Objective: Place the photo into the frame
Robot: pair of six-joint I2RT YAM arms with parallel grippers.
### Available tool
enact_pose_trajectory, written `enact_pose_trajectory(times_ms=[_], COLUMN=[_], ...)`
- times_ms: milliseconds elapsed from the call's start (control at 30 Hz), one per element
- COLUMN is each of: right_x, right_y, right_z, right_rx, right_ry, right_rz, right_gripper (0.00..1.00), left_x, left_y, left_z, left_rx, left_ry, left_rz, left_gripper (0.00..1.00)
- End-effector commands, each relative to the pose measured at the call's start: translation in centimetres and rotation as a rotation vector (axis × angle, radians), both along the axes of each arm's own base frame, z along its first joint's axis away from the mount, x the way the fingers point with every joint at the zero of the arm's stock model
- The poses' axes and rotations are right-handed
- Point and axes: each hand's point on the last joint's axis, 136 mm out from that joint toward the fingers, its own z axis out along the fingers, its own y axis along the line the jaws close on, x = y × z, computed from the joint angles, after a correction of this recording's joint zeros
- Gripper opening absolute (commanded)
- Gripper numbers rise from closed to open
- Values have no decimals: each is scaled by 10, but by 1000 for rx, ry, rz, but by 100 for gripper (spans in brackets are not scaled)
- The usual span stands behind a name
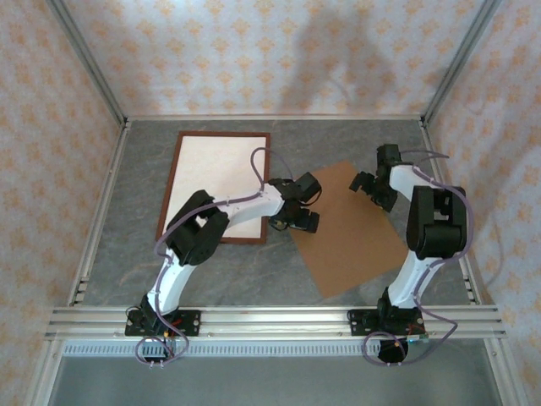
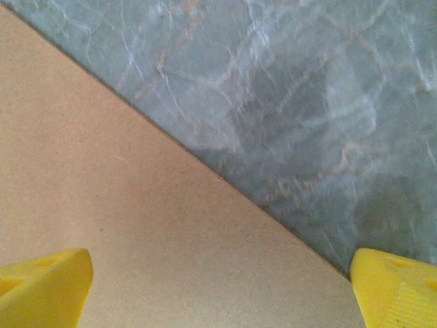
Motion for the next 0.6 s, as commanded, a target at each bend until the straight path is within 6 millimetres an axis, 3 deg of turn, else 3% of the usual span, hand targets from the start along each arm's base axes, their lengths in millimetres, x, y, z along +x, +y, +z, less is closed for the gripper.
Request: enact_pose_trajectory(times_ms=[0,300,567], right_x=[-33,-45,-43], right_y=[16,26,37], right_z=[0,6,4], right_rx=[95,176,265], right_ry=[72,39,24], right_rz=[-24,-57,-70], right_gripper=[96,94,87], left_x=[37,84,111], left_y=[-46,-55,-47], left_z=[9,23,33], left_rx=[-161,-165,-158], left_ry=[-84,-112,-144], left_rz=[-42,-54,-32], left_gripper=[92,92,92])
